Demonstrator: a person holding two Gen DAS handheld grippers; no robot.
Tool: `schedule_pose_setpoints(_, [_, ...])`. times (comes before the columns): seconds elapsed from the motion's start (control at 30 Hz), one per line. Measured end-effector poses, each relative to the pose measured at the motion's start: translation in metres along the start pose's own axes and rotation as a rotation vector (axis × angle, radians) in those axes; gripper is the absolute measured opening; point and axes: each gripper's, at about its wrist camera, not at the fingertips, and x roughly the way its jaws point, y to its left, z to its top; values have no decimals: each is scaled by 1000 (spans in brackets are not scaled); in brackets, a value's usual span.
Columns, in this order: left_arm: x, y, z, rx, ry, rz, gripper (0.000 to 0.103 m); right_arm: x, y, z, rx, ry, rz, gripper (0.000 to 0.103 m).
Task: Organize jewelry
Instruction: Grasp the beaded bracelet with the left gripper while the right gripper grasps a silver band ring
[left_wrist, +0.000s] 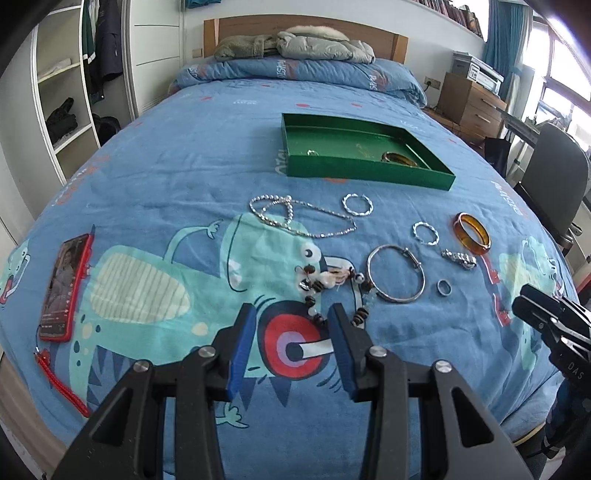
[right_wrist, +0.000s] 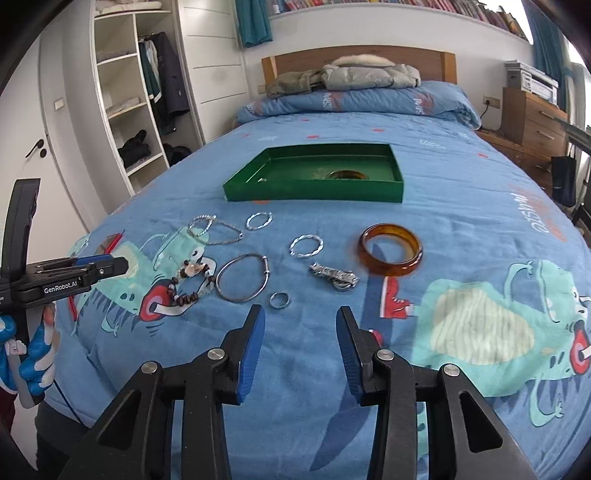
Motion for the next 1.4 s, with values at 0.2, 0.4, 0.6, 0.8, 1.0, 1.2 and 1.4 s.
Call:
schedule_pose_setpoints(0.2, [31, -7, 2, 10, 50, -30, 39, 35, 12, -4, -42, 62, 43, 33])
schedule_pose_setpoints(0.4, [59, -5, 7, -12, 94, -35, 39, 60, 10, 2, -52, 90, 55, 32])
schedule_pose_setpoints(0.6, [79, -5, 2, -17, 130, -39, 39, 83, 14, 6, -86, 118, 53, 29])
schedule_pose_setpoints(0.8, [87, -2, 3, -41, 134, -57, 38, 99, 18, 7, -116, 125, 34, 26])
schedule_pose_setpoints(1.0, [88, -7, 1, -13, 117, -39, 35, 103, 18, 6, -123, 116, 24, 21])
schedule_pose_setpoints(1.2, [86, -8, 1, -3, 116, -19, 12, 98, 18, 5, -101, 109, 18, 20])
schedule_pose_setpoints(1.4, [82, -25, 0, 82, 103, 50, 7, 79, 15, 1, -57, 93, 0, 20])
